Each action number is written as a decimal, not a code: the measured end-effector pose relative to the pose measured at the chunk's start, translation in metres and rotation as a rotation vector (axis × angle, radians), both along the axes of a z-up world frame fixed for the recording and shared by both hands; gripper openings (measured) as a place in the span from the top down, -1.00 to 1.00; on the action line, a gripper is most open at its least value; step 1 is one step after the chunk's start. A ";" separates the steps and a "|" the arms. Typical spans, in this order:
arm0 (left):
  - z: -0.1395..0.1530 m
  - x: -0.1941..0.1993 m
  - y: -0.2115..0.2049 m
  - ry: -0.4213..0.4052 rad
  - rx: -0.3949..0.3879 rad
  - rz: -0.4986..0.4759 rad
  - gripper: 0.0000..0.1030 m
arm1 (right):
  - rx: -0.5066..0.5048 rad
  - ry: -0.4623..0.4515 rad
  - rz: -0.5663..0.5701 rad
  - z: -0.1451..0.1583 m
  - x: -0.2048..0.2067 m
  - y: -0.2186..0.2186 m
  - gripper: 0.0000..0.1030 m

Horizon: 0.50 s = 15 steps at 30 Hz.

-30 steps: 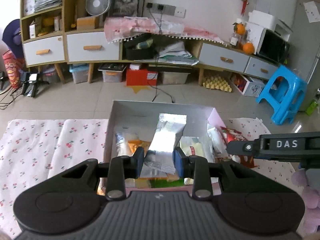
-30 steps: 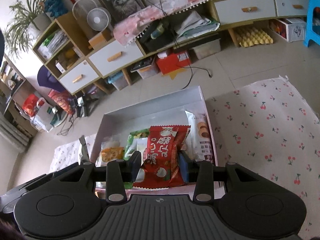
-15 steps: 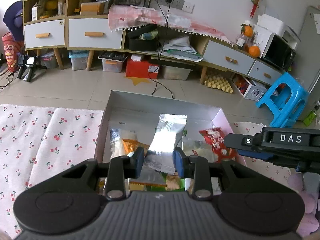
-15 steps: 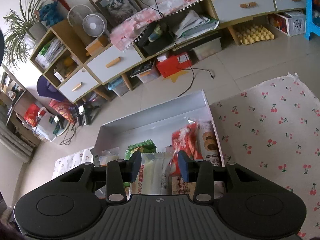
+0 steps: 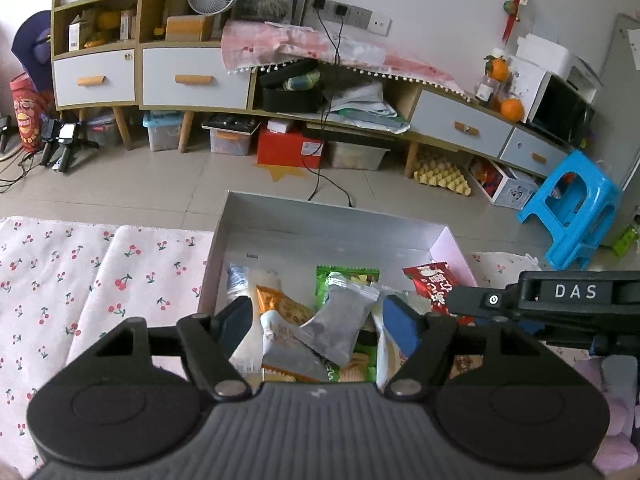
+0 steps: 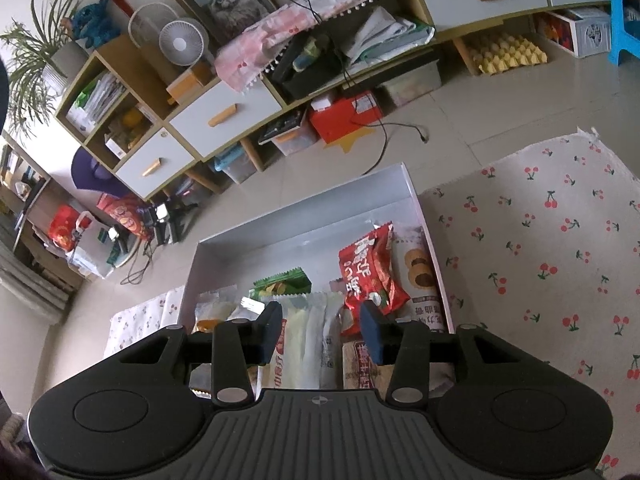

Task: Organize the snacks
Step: 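Carry the silver and red packets over the pink box, lower them in, open both tools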

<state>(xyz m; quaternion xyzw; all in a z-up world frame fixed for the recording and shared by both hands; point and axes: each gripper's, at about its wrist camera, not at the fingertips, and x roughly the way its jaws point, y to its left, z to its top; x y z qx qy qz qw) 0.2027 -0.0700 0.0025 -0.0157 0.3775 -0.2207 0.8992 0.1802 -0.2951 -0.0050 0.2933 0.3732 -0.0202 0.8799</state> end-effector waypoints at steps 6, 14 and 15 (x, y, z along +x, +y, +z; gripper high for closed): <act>0.005 -0.006 0.005 0.017 0.000 0.007 -0.42 | -0.001 0.012 0.000 0.004 -0.008 -0.002 0.02; 0.019 -0.020 0.016 0.028 0.002 0.025 -0.54 | -0.045 0.021 0.014 0.021 -0.029 0.002 -0.26; 0.021 -0.022 0.017 0.030 0.002 0.026 -0.56 | -0.046 0.021 0.014 0.024 -0.033 0.002 -0.28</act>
